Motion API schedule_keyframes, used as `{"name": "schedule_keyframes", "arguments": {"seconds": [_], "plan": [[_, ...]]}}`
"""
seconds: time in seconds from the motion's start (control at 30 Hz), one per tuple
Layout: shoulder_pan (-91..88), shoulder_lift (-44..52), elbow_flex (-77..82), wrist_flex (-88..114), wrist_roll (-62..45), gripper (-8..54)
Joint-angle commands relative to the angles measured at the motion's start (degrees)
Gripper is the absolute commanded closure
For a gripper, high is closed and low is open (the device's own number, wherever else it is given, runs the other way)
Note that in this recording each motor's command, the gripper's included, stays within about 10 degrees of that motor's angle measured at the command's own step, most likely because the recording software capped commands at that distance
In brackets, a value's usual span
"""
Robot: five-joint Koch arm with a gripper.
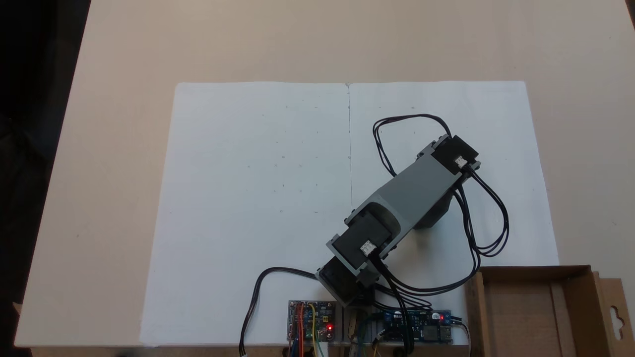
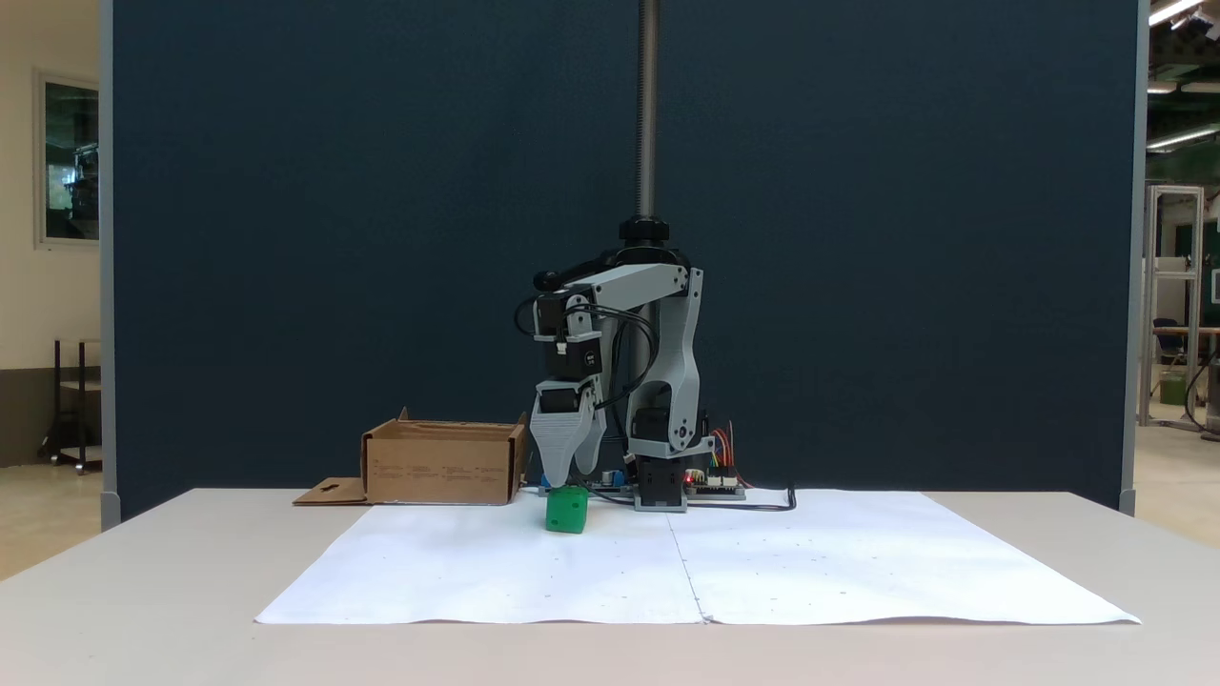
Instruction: Grasp a green dice and put it in the bin.
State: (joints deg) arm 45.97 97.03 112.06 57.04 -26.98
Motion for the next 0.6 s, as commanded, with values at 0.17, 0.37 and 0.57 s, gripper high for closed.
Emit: {"name": "schedule_keyframes", "arguments": {"seconds": [0.17, 0.37, 0.57], "plan": [[0.2, -1.0, -2.3, -0.9, -8.1, -0.4], [0.4, -2.5, -2.3, -0.8, -11.3, -0.4], [0.3, -4.0, -2.3, -1.4, -12.0, -0.5]]}}
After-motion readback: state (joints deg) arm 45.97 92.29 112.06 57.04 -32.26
